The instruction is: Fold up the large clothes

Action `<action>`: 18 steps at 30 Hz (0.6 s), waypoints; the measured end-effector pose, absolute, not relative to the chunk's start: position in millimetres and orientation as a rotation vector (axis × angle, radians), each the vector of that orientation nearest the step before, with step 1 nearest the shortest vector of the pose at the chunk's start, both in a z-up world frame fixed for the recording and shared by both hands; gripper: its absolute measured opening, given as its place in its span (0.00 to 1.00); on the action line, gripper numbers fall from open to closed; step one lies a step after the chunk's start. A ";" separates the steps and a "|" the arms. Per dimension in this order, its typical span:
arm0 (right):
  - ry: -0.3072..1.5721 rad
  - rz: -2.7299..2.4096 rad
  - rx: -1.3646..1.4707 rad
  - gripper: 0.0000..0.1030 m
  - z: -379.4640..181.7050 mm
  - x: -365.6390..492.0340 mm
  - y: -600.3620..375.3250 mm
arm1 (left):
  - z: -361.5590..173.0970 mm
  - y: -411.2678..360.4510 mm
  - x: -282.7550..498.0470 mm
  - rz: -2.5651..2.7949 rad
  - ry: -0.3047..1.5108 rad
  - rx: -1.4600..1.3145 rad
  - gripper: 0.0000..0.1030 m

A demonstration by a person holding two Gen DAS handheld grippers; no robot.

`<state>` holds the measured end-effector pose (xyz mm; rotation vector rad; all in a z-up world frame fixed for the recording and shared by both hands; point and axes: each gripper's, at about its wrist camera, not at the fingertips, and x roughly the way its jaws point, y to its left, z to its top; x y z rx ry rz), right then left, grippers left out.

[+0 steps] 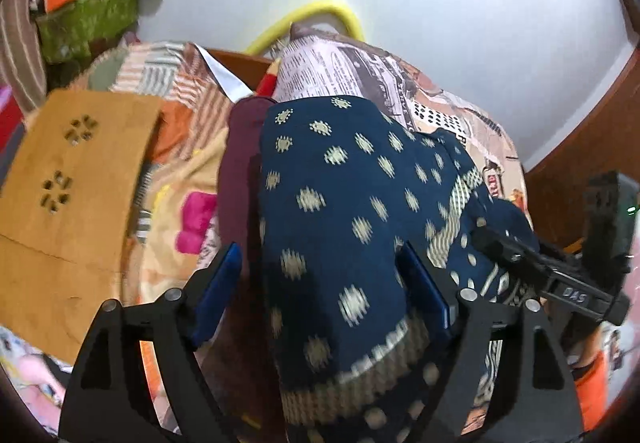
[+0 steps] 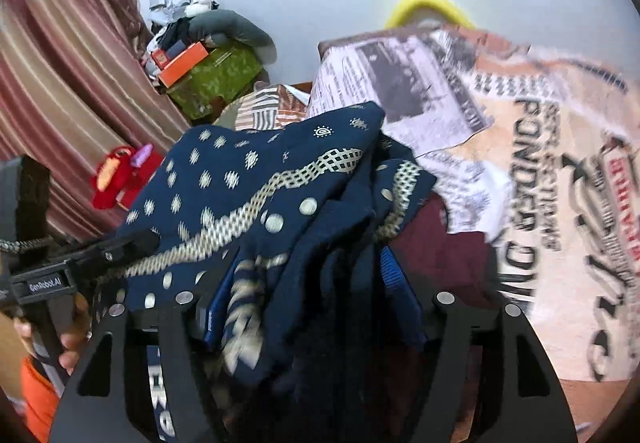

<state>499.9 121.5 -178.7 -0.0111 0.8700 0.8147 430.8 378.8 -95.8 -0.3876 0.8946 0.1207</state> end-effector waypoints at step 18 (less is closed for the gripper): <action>0.654 0.768 -0.009 0.69 -94.7 339.2 18.1 | -16.2 245.8 219.8 0.261 0.683 0.025 0.84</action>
